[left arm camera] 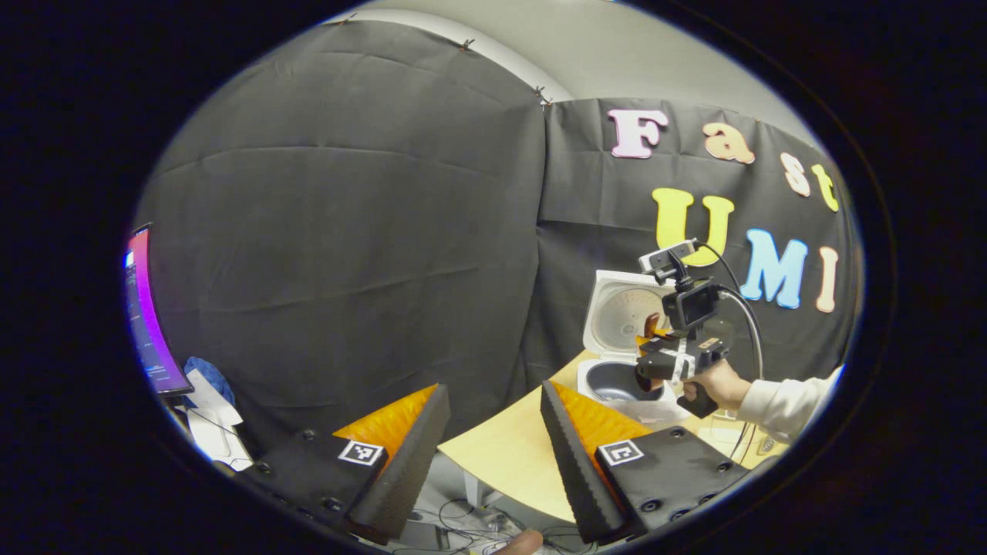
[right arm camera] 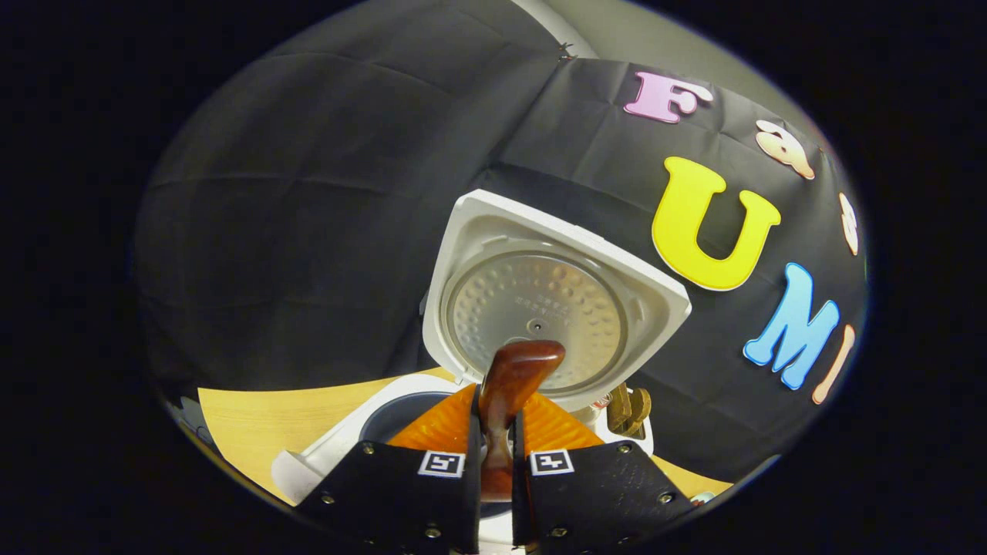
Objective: Close the left gripper, press the button to open the rice cooker; take a wooden spoon from the chopstick holder with the right hand, scoop a spoonful of rice and pour it into the rice cooker, then put the wooden spoon back into the chopstick holder.
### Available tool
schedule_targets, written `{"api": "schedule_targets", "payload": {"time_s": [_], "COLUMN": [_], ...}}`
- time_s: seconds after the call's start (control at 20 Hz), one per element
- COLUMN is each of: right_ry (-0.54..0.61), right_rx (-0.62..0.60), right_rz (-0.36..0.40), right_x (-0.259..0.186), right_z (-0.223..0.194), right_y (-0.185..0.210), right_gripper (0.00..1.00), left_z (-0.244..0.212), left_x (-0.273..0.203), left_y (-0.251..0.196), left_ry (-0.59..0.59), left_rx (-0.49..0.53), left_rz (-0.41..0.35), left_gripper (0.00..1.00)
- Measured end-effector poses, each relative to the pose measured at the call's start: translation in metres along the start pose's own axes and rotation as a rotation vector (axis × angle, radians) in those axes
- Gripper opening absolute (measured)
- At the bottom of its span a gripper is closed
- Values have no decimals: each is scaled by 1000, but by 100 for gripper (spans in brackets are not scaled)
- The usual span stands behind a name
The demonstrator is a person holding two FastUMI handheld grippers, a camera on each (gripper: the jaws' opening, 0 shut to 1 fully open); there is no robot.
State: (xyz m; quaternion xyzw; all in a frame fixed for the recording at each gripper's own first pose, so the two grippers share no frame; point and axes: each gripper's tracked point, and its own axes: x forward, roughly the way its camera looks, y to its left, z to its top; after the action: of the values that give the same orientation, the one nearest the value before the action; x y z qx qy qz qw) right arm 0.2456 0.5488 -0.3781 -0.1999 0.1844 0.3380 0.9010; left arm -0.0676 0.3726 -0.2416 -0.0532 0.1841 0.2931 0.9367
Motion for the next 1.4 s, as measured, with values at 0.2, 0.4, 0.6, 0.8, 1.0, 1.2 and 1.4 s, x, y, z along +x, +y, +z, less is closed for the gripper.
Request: {"api": "schedule_targets", "payload": {"time_s": [0.2, 0.4, 0.6, 0.8, 1.0, 1.2, 1.4], "right_ry": [16, 3, -26, -40, -29, 1, 34], "right_rx": [327, 566, 704, 752, 807, 882, 916], "right_rz": [23, -6, -77, -186, -281, -368, -422], "right_x": [-37, -86, -150, -213, -268, -301, -319], "right_z": [19, 23, 10, -23, -74, -140, -205], "right_y": [-27, -86, -147, -205, -268, -338, -398], "right_gripper": [17, 17, 16, 17, 17, 17, 17], "left_z": [22, 23, 15, 20, 28, 23, 13], "left_x": [-26, -32, -33, -32, -41, -55, -85], "left_y": [-12, -16, -40, -70, -101, -140, -194], "left_ry": [-34, -58, -46, -62, -70, -70, -43], "left_rx": [-16, -20, -40, -17, -1, 39, 84], "left_rz": [-39, -96, -174, -254, -295, -291, -263], "left_gripper": [86, 84, 83, 83, 83, 82, 83]}}
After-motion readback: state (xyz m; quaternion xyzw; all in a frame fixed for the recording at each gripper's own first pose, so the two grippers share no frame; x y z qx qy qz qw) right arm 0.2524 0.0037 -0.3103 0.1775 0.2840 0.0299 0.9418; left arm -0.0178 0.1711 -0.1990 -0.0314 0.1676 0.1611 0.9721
